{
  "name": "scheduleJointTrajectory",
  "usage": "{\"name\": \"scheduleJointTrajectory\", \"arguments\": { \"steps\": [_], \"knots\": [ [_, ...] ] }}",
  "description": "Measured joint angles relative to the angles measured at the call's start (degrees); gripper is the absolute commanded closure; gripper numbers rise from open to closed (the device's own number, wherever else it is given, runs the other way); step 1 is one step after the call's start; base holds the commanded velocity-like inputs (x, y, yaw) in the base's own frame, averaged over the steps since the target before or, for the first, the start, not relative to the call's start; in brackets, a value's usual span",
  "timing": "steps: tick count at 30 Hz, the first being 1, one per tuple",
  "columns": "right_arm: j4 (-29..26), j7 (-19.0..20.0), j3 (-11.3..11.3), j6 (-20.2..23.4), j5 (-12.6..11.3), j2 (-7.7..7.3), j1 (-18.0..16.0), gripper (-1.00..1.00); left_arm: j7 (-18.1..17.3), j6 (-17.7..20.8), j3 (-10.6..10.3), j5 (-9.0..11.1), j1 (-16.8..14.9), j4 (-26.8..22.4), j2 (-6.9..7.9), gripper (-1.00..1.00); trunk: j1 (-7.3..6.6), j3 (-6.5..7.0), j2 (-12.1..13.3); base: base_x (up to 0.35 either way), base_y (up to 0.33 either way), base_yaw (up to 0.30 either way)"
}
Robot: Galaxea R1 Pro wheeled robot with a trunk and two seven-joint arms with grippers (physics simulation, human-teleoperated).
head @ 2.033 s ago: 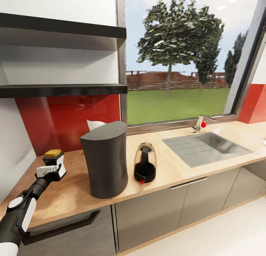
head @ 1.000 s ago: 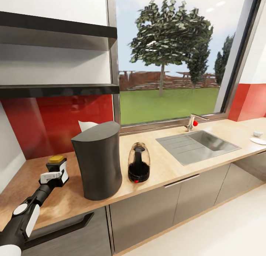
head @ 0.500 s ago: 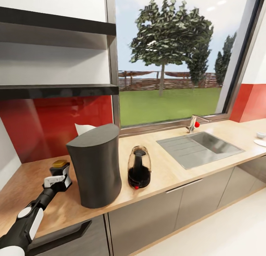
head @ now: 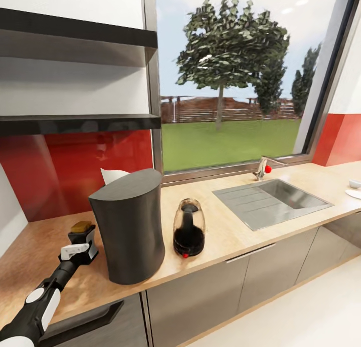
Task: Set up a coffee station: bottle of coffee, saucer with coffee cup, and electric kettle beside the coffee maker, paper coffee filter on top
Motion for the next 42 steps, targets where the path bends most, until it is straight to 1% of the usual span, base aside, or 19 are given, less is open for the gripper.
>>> {"name": "scheduleJointTrajectory", "arguments": {
  "steps": [15,22,23,25,26,27,30,42],
  "knots": [
    [0.0,0.0,0.0,0.0,0.0,0.00,0.0,-1.00,0.1,-0.1,0.0,0.1,0.0,0.2,0.00,1.00,-0.01,0.00,0.0,0.085,0.000,0.000],
    [0.0,0.0,0.0,0.0,0.0,0.00,0.0,-1.00,0.1,-0.2,0.0,0.1,0.0,0.2,0.00,1.00,0.00,0.00,0.0,0.018,0.000,0.000],
    [0.0,0.0,0.0,0.0,0.0,0.00,0.0,-1.00,0.1,-0.2,0.0,0.1,0.0,0.2,0.00,-1.00,0.00,0.00,0.0,0.000,0.000,0.000],
    [0.0,0.0,0.0,0.0,0.0,0.00,0.0,-1.00,0.0,-0.3,0.1,-0.1,0.0,0.2,0.00,-1.00,0.00,0.00,0.0,0.000,0.000,0.000],
    [0.0,0.0,0.0,0.0,0.0,0.00,0.0,-1.00,0.0,-1.6,0.2,-0.1,-0.1,0.2,0.00,-1.00,0.00,0.00,0.0,0.000,0.000,0.000],
    [0.0,0.0,0.0,0.0,0.0,0.00,0.0,-1.00,0.0,-1.9,0.3,-0.1,0.0,0.2,0.00,-1.00,0.00,0.00,0.0,0.000,0.000,0.000],
    [0.0,0.0,0.0,0.0,0.0,0.00,0.0,-1.00,0.1,-2.5,0.5,0.0,0.0,0.2,0.02,-1.00,0.00,0.00,0.0,0.000,0.000,0.000],
    [0.0,0.0,0.0,0.0,0.0,0.00,0.0,-1.00,0.0,-2.6,0.6,0.4,0.0,0.1,0.09,-1.00,0.00,0.00,0.0,0.000,0.000,0.000]
  ]
}}
